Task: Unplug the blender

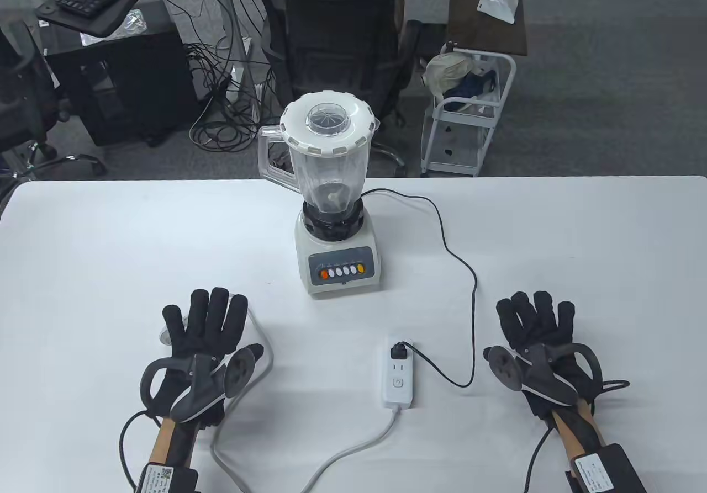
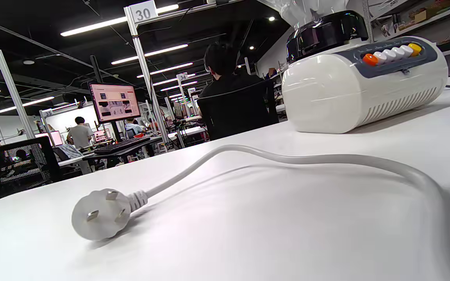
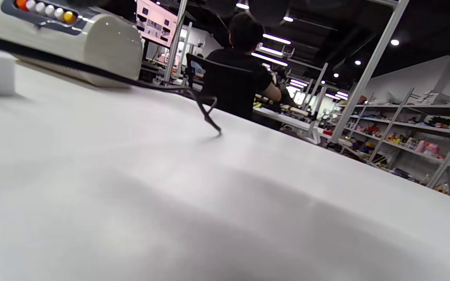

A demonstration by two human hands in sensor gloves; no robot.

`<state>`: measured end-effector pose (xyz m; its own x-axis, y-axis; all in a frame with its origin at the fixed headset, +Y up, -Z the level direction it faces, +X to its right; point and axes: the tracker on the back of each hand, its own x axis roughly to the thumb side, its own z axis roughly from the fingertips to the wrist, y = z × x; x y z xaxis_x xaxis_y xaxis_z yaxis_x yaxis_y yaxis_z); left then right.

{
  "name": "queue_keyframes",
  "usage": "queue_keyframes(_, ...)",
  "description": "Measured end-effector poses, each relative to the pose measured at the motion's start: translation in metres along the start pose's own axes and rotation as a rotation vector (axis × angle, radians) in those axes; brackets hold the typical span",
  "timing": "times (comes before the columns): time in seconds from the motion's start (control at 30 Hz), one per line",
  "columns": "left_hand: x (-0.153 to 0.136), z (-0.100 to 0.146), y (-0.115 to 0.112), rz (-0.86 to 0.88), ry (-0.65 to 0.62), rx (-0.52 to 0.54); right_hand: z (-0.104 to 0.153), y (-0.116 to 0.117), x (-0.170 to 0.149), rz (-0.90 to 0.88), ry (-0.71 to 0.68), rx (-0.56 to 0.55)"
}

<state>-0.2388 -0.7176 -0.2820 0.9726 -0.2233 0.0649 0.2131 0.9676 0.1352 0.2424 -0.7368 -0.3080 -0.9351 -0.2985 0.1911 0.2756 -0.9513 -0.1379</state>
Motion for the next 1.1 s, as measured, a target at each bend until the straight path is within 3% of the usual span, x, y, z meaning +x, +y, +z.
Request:
queue_keyframes(0.27,0.004,-0.002,-0.001,0.02,-0.018,-0.009,0.0,-0.006,0.004,-0.027,-0.019,-0.016)
queue_keyframes(0.43,0.022,-0.005,-0.005,0.049,-0.087,-0.053,-0.001,-0.024,0.015,-0.091,-0.066,-0.062)
queue_keyframes(0.63,0.069,-0.022,0.001,0.161,-0.224,-0.152,-0.007,-0.061,0.051,-0.259,-0.214,-0.126)
queue_keyframes(0.73,0.102,-0.034,0.005,0.28,-0.312,-0.214,-0.017,-0.072,0.077,-0.358,-0.309,-0.063)
queue_keyframes(0.93,0.16,-0.053,0.003,0.434,-0.412,-0.346,-0.039,-0.074,0.113,-0.324,-0.326,0.021)
queue_keyframes(1.1,0.186,-0.063,-0.015,0.496,-0.393,-0.438,-0.049,-0.064,0.123,-0.309,-0.288,0.091)
